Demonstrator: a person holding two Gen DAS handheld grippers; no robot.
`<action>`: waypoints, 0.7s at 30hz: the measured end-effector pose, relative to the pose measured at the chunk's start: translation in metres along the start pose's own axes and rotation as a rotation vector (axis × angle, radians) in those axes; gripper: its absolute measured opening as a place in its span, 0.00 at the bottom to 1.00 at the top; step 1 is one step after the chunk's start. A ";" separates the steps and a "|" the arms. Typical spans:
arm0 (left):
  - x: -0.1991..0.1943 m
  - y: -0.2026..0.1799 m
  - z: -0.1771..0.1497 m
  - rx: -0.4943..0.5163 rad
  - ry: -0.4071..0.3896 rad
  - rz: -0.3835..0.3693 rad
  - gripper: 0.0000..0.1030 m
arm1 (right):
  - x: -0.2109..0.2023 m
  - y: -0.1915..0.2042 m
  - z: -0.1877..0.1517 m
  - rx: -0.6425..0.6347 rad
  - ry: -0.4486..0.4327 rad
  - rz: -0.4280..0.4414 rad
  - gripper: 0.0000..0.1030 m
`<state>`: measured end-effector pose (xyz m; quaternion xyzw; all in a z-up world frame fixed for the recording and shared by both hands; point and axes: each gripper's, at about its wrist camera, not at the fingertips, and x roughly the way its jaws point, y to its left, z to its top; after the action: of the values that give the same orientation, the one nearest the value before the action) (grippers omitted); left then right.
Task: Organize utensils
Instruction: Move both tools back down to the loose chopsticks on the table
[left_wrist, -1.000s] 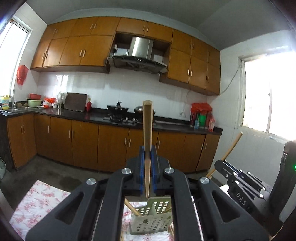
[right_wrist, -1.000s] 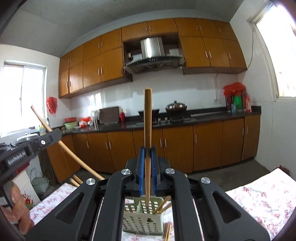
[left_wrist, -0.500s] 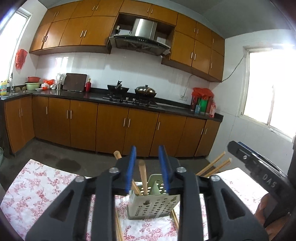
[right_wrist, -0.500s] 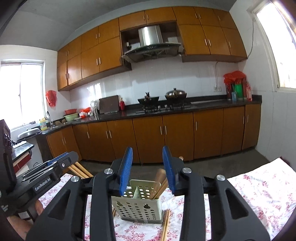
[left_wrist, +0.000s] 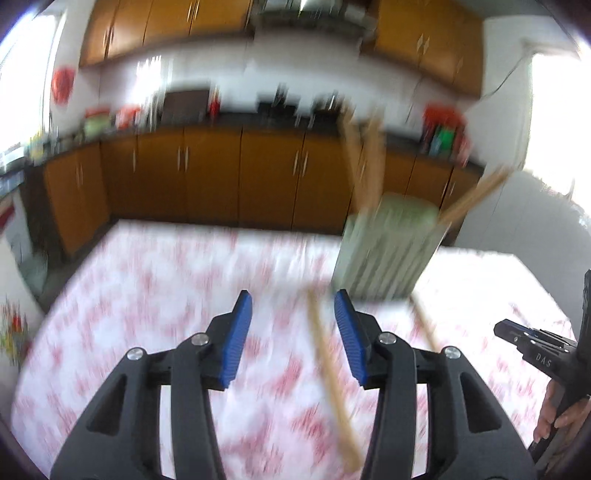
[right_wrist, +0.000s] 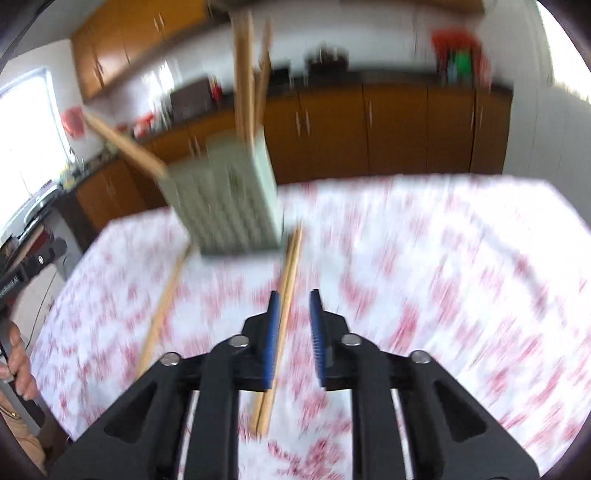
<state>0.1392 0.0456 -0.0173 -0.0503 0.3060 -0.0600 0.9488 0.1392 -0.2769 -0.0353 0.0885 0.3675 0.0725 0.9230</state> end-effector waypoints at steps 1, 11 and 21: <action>0.008 0.004 -0.008 -0.014 0.037 0.004 0.41 | 0.010 0.001 -0.007 0.001 0.030 0.002 0.15; 0.040 -0.001 -0.061 -0.056 0.201 -0.053 0.34 | 0.052 0.014 -0.032 0.004 0.171 0.023 0.13; 0.060 -0.029 -0.063 0.005 0.275 -0.071 0.23 | 0.057 0.010 -0.030 -0.028 0.146 -0.109 0.07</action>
<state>0.1478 0.0045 -0.0987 -0.0502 0.4309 -0.1006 0.8953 0.1591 -0.2522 -0.0924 0.0502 0.4368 0.0334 0.8975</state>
